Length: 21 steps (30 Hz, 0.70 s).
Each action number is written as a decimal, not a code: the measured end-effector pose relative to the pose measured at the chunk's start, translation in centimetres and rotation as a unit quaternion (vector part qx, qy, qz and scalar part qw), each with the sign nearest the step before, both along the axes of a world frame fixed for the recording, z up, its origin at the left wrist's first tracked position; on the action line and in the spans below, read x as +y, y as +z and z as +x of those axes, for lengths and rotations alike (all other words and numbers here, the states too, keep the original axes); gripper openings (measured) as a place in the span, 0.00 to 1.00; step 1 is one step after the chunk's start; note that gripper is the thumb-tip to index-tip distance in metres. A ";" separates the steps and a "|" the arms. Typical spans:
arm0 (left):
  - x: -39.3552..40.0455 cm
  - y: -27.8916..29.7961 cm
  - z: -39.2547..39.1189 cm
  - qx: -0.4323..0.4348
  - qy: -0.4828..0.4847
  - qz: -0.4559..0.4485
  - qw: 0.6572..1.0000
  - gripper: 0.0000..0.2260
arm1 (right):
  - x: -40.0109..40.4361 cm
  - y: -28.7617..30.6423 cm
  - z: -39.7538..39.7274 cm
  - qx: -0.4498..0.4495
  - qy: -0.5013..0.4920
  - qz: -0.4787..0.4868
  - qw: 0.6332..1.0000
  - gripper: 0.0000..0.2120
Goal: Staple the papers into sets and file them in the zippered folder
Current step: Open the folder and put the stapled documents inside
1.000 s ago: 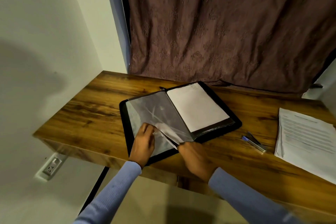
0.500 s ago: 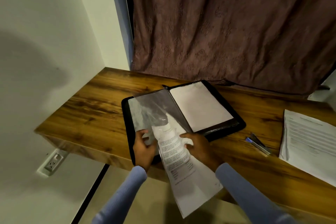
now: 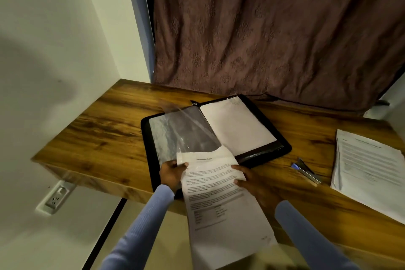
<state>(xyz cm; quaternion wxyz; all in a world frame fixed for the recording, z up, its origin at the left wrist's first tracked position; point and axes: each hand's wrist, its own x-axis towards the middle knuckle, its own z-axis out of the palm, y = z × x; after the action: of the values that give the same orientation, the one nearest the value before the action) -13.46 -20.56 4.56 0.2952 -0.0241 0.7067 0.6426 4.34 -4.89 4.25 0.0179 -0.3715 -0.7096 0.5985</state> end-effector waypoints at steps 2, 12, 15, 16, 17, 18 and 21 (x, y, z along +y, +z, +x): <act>-0.8 -0.6 -0.4 -0.024 -0.014 -0.010 1.000 0.02 | -0.1 -0.6 0.2 -0.019 -0.003 -0.007 1.000 0.23; -2.3 -0.5 -1.8 -0.088 -0.103 -0.032 0.990 0.09 | -0.9 0.6 0.5 -0.017 -0.078 -0.075 0.994 0.16; -2.4 -0.4 -2.1 -0.092 -0.105 -0.033 0.990 0.09 | -2.5 1.4 4.0 -0.002 -0.068 -0.120 0.990 0.17; -2.4 -0.4 -2.2 -0.091 -0.103 -0.035 0.990 0.09 | -3.0 1.5 5.3 -0.004 -0.069 -0.127 0.989 0.17; -2.4 -0.4 -2.2 -0.091 -0.105 -0.040 0.990 0.10 | -3.7 1.7 6.4 0.003 -0.079 -0.143 0.987 0.15; -2.4 -0.4 -2.3 -0.088 -0.108 -0.044 0.989 0.10 | -4.1 1.6 7.3 0.013 -0.085 -0.152 0.985 0.13; -2.5 -0.7 -2.4 -0.089 -0.115 -0.045 0.988 0.12 | -5.7 1.5 9.7 0.019 -0.120 -0.117 0.986 0.14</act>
<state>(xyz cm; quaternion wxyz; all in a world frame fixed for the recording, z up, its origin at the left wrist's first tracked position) -15.86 -23.06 3.90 0.4271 -0.0133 0.7041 0.5672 14.03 -10.62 5.76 0.0590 -0.4419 -0.5848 0.6777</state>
